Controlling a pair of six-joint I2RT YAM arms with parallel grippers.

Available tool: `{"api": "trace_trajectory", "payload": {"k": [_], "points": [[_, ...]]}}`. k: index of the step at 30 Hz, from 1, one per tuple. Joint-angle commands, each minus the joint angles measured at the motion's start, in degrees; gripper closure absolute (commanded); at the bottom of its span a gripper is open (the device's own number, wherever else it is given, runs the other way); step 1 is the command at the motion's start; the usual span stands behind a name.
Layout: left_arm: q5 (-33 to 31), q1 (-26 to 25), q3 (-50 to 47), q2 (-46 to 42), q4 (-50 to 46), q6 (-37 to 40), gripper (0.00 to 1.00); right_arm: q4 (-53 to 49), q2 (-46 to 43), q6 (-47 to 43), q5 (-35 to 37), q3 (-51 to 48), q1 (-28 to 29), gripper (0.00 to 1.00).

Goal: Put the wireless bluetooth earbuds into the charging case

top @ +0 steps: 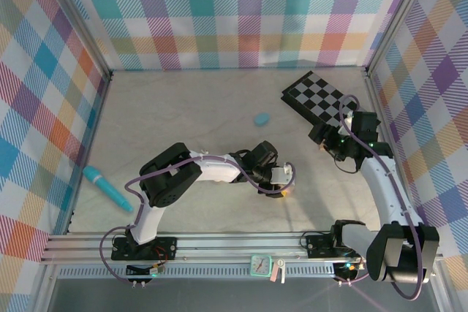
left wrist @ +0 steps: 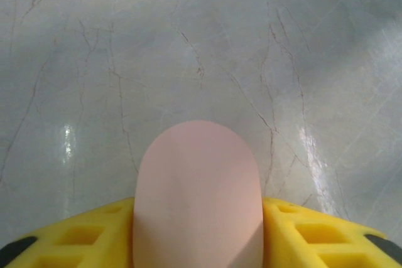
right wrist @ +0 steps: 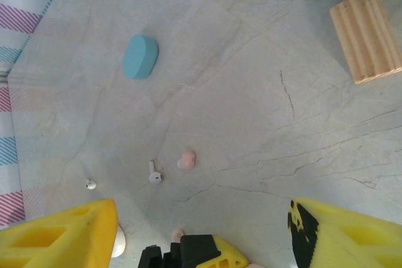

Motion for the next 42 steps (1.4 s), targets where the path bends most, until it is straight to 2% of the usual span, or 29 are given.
{"api": "trace_trajectory", "payload": {"k": [1,7,12,19,23,27,31,37,42], "points": [[0.87,-0.20,-0.08,0.64,1.86,-0.40,0.57,-1.85,-1.38,-0.09,-1.54,-0.38,-0.46,0.28],[2.66,-0.05,-2.68,-3.09,5.91,-3.45,0.60,-1.15,-2.89,1.66,-5.65,0.04,-0.83,0.28],[3.56,1.19,-4.88,-7.89,8.92,-7.04,0.63,1.40,-3.09,4.80,-12.14,0.24,-1.78,0.29],[3.85,5.46,-9.35,-16.02,12.72,-10.59,0.64,5.59,-1.96,8.56,-21.45,-0.41,-1.89,0.29],[4.45,8.11,-10.84,-19.81,14.80,-12.50,0.64,11.24,-1.37,11.10,-28.89,-2.87,-1.70,0.31],[5.05,10.44,-11.02,-21.60,16.71,-13.84,0.64,13.13,-1.34,11.16,-33.26,-3.91,0.43,0.32],[6.02,11.63,-10.82,-22.11,19.45,-15.27,0.64,14.20,-1.12,11.19,-34.24,-3.73,4.30,0.32],[7.56,11.81,-11.48,-22.59,24.53,-18.79,0.64,17.17,0.64,11.47,-31.54,-3.52,11.36,0.32],[7.62,11.74,-12.26,-23.75,25.08,-19.18,0.64,19.37,2.63,13.19,-30.72,-3.66,12.73,0.33]]}}
